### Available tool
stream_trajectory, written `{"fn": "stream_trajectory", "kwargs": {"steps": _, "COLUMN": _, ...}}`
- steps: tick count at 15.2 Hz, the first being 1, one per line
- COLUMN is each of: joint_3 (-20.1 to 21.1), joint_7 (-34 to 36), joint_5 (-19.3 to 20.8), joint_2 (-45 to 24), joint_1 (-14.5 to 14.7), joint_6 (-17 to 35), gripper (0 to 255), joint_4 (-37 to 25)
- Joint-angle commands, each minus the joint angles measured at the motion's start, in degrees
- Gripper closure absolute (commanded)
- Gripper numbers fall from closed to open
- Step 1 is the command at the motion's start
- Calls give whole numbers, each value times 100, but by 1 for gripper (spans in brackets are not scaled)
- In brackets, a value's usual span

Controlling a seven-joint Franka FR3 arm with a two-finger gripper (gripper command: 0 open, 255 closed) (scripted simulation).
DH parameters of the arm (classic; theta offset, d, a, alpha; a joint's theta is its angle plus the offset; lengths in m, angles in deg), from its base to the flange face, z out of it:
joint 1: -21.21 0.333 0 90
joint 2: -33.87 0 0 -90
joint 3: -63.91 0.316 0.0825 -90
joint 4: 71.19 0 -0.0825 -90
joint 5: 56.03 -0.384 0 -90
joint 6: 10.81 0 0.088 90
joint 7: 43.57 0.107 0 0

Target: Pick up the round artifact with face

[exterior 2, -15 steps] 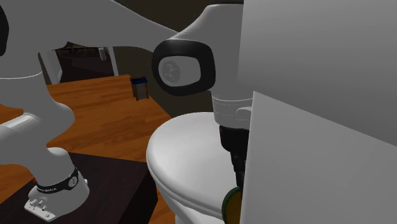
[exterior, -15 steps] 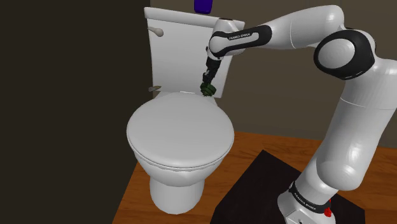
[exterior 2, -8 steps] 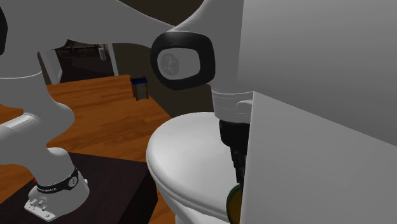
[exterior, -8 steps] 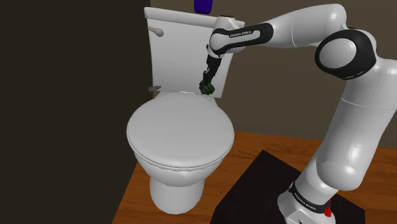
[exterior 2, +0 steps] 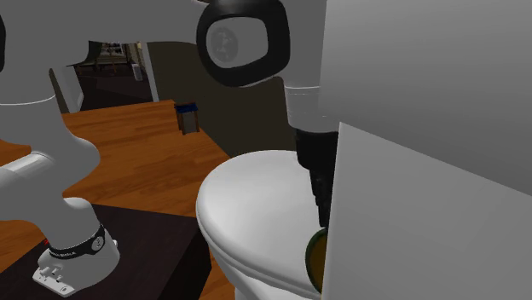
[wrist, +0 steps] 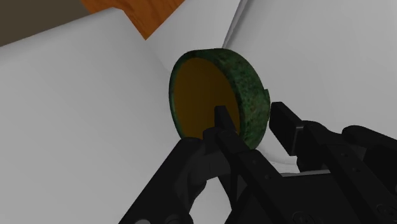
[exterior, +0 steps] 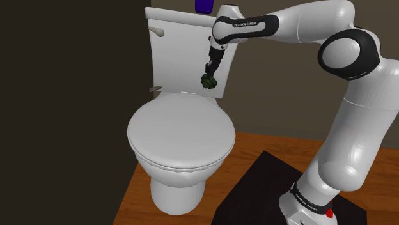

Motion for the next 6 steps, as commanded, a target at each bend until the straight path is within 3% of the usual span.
{"fn": "stream_trajectory", "kwargs": {"steps": 1, "joint_3": 1, "joint_7": 1, "joint_5": -1, "joint_2": -7, "joint_1": 1, "joint_6": -158, "gripper": 255, "joint_4": -165}}
{"fn": "stream_trajectory", "kwargs": {"steps": 6, "joint_3": -1, "joint_7": -5, "joint_5": -4, "joint_2": -17, "joint_1": -2, "joint_6": -405, "gripper": 255, "joint_4": -422}}
